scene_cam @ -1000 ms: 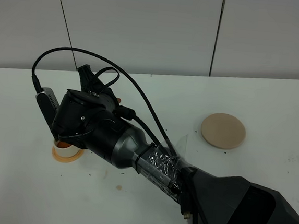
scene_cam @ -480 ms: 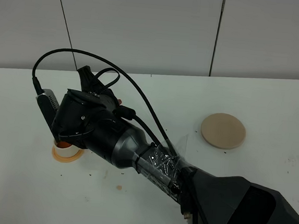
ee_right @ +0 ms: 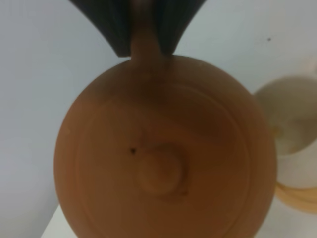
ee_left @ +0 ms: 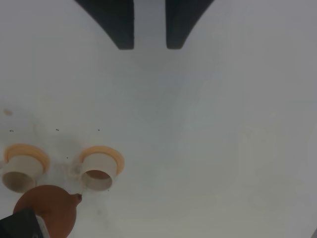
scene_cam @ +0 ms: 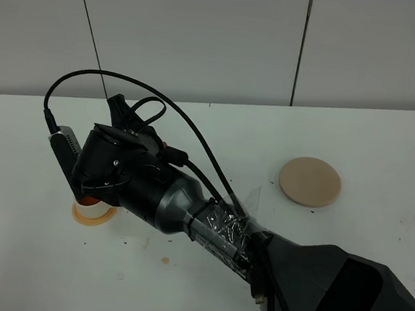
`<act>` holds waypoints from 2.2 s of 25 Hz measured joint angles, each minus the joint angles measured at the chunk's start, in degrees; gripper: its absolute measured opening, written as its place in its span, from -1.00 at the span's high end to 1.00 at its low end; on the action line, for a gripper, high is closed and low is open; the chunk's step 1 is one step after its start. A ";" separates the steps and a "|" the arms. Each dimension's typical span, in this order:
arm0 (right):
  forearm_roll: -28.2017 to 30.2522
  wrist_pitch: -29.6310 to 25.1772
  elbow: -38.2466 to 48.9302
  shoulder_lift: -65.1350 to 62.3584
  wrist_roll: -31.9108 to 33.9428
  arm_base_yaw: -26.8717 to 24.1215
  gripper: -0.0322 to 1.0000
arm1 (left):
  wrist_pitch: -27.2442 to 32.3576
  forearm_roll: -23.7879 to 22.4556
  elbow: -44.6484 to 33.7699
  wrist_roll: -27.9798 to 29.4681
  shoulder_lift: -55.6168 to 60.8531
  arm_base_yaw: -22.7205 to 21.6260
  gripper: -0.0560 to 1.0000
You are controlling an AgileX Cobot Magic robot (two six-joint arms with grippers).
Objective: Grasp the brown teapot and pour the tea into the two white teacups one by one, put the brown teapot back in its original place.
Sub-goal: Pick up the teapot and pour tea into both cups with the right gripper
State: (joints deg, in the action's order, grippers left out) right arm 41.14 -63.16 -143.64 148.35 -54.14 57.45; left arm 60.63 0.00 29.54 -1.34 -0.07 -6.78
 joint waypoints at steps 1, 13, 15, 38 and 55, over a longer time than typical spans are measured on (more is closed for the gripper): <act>-0.14 0.00 0.00 0.00 0.00 0.00 0.76 | 0.00 0.00 0.00 0.00 0.00 0.00 0.46; -0.41 0.10 0.00 0.00 0.00 0.00 0.76 | 0.00 0.00 0.00 0.00 0.00 0.00 0.46; -0.41 0.10 0.00 0.00 0.00 0.00 0.76 | 0.00 0.00 0.00 0.00 0.00 0.00 0.46; 1.17 2.52 0.00 0.00 -0.04 0.00 0.76 | 0.00 0.00 0.00 0.05 0.00 0.00 0.46; -2.15 1.91 0.00 0.00 2.65 0.00 0.76 | -0.05 0.00 0.00 0.12 0.00 0.00 0.46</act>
State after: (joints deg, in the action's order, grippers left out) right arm 38.99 -61.25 -143.64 148.35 -51.49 57.45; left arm 60.58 0.00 29.54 -1.23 -0.07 -6.78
